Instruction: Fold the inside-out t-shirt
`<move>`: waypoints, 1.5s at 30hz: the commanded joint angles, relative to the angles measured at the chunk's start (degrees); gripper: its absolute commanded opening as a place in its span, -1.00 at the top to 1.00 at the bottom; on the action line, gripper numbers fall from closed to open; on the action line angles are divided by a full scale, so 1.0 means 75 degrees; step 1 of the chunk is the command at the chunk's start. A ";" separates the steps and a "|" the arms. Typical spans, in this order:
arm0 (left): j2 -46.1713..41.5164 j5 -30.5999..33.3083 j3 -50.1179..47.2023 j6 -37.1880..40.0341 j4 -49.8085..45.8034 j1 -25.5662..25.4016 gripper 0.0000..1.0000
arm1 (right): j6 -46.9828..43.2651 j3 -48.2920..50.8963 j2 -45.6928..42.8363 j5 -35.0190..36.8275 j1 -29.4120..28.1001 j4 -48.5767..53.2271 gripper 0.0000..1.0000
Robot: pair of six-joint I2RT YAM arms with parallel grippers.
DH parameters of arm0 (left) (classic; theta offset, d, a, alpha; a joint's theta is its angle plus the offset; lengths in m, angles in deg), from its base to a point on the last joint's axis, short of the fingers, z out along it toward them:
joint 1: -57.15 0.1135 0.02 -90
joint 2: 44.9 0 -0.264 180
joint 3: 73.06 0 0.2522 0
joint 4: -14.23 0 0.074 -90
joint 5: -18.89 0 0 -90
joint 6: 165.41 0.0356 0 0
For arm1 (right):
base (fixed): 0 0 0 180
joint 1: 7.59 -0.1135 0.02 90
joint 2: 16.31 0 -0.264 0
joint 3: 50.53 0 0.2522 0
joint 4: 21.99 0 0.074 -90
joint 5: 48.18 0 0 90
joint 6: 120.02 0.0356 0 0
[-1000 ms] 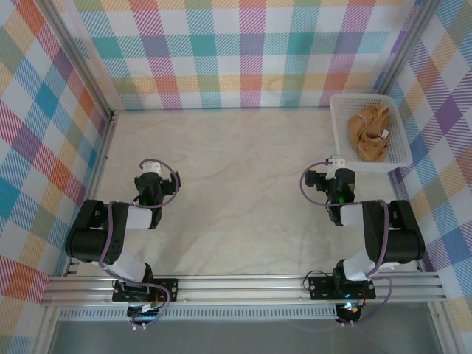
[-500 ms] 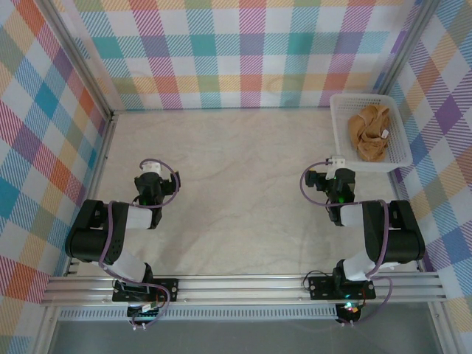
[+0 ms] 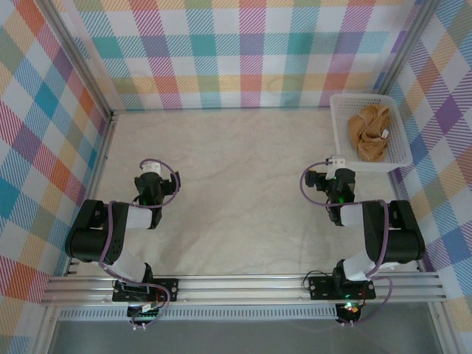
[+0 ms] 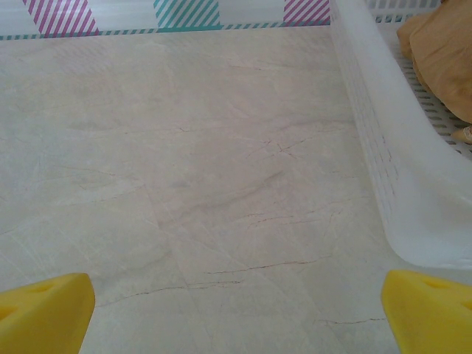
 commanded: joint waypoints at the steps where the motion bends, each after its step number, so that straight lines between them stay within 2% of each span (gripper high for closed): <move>1: 0.0003 0.0067 0.0018 -0.0094 0.0161 0.0000 -1.00 | 0.0101 -0.0053 0.0025 -0.0162 0.0049 -0.0199 -0.99; 6: -0.0056 0.0020 -0.0013 -0.0030 0.0202 -0.0019 -1.00 | 0.0087 0.0006 -0.0030 -0.0070 0.0032 -0.0307 -0.99; 7: -0.0205 -0.0040 0.0103 0.0062 -0.0123 -0.0078 -1.00 | 0.0068 -0.0060 -0.0216 0.0025 -0.0016 -0.0050 -0.99; 8: -0.0438 -0.0069 0.0308 0.0148 -0.0671 -0.0137 -1.00 | -0.0005 -0.0166 -0.0537 0.0077 -0.0081 0.0421 -0.99; 10: -0.1054 0.0302 0.1313 -0.0213 -0.3238 -0.0308 -1.00 | 0.0223 -0.0908 -0.1645 0.0901 -0.0483 0.2907 -0.99; 12: -0.1152 0.0848 0.2441 -0.1031 -0.5628 -0.0364 -1.00 | 0.1384 -0.1834 -0.2419 0.1189 -0.0663 0.4823 -0.99; 13: -0.1095 0.0959 0.2805 -0.1222 -0.6368 -0.0389 -1.00 | 0.1998 -0.2284 -0.2591 0.1176 -0.0676 0.5456 -1.00; 15: -0.1139 0.1039 0.3005 -0.1418 -0.6671 -0.0456 -1.00 | 0.3194 -0.3025 -0.2588 0.1373 -0.0671 0.6246 -0.99; 17: -0.1446 0.0973 0.2975 -0.1703 -0.6694 -0.0469 -1.00 | 0.4924 -0.3662 -0.2362 0.1930 -0.0660 0.7292 -0.99; 18: -0.1694 0.0856 0.2844 -0.1675 -0.6562 -0.0470 -1.00 | 0.5290 -0.3957 -0.2224 0.1777 -0.0605 0.7562 -0.99; 21: -0.2426 0.0475 0.2472 -0.1566 -0.6519 -0.0475 -1.00 | 0.4973 -0.4565 -0.1597 0.1143 -0.0446 0.6930 -0.99; 23: -0.2889 0.0255 0.2134 -0.1622 -0.6361 -0.0474 -1.00 | 0.5172 -0.5295 -0.0962 0.1386 -0.0259 0.7208 -0.99; 25: -0.3244 0.0172 0.1776 -0.1724 -0.6074 -0.0475 -1.00 | 0.5272 -0.5919 -0.0256 0.1180 0.0099 0.7388 -0.99; 30: -0.3710 0.0865 0.1319 -0.2491 -0.5897 -0.0471 -1.00 | 0.5478 -0.7908 0.1718 0.1057 0.0651 0.8711 -0.99; 35: -0.3676 0.1291 0.1822 -0.2904 -0.6640 -0.0439 -1.00 | 0.5516 -0.9589 0.3240 0.1011 0.1164 0.9613 -0.96; 40: -0.3827 0.0721 0.2231 -0.3232 -0.7121 -0.0418 -1.00 | 0.5942 -1.1395 0.4623 0.0612 0.1686 1.0722 -0.91; 43: -0.3791 0.1286 0.2416 -0.3834 -0.7519 -0.0418 -0.91 | 0.6520 -1.2896 0.5678 -0.0043 0.2030 1.1844 -0.81; 45: -0.3785 0.1660 0.2667 -0.4101 -0.8079 -0.0398 -0.93 | 0.6770 -1.3679 0.6291 -0.0315 0.2164 1.2357 -0.74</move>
